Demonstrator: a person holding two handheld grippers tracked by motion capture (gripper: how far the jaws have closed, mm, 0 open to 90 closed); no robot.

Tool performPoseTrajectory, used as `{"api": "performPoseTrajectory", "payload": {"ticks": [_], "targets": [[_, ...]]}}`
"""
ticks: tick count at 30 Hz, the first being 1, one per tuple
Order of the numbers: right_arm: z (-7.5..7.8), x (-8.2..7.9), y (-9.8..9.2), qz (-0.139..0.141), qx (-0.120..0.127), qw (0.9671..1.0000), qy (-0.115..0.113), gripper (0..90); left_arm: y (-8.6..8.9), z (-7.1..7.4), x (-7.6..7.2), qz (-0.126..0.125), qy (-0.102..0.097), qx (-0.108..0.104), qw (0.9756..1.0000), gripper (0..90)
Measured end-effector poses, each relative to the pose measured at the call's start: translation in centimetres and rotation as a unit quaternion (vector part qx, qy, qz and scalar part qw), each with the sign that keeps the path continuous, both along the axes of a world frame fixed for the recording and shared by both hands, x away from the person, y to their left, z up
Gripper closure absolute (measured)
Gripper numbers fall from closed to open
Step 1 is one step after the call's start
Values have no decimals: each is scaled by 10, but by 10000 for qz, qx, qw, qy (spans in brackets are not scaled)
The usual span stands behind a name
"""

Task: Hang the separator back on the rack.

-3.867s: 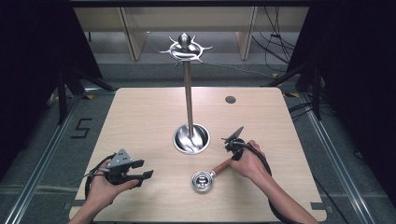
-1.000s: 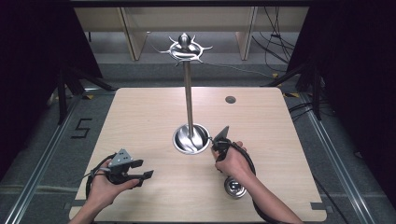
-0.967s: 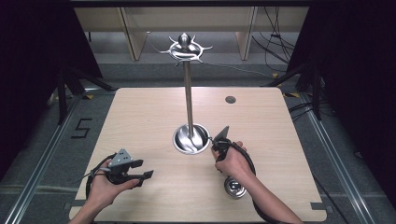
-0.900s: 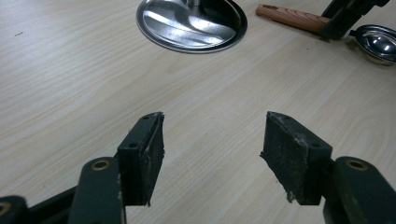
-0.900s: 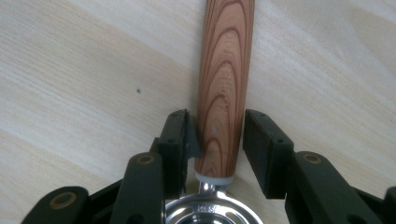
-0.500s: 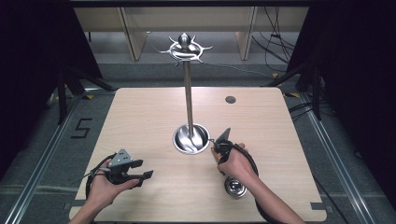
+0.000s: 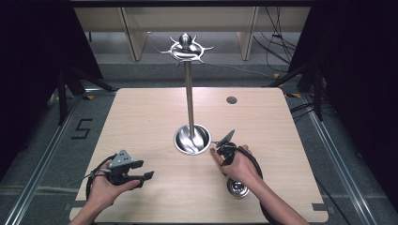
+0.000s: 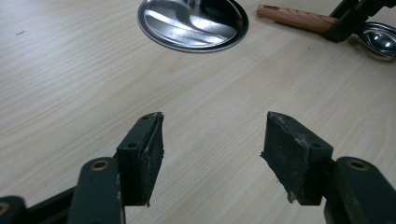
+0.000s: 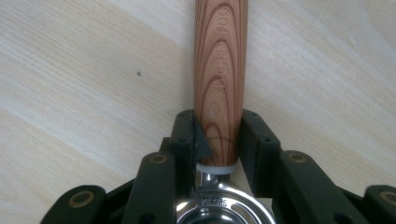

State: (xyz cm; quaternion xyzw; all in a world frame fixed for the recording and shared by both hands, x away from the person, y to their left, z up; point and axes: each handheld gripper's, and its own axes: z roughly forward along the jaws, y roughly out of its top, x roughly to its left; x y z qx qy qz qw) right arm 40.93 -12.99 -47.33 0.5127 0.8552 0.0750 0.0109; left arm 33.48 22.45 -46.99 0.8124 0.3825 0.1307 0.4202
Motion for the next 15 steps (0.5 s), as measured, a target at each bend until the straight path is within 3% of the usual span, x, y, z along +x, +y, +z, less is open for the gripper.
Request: {"api": "performPoseTrajectory", "payload": {"ticks": [3, 7, 8, 10, 11, 15], "targets": [[3, -4, -6, 89, 196, 9994, -271, 695, 0, 0, 0, 16, 6, -33, 10000, 372], [7, -7, -11, 159, 327, 9985, -408, 695, 0, 0, 0, -4, 14, -25, 10000, 371], [9, -9, -12, 62, 322, 9989, -342, 695, 0, 0, 0, 12, 4, -6, 10000, 371], [11, -12, -19, 240, 627, 9960, -591, 695, 0, 0, 0, 12, 2, -7, 10000, 371], [11, -13, -22, 305, 662, 9944, -763, 695, 0, 0, 0, 12, 2, -7, 10000, 370], [15, -19, -29, 328, 792, 9917, -960, 696, 0, 0, 0, 0, 2, -15, 10000, 370]]}}
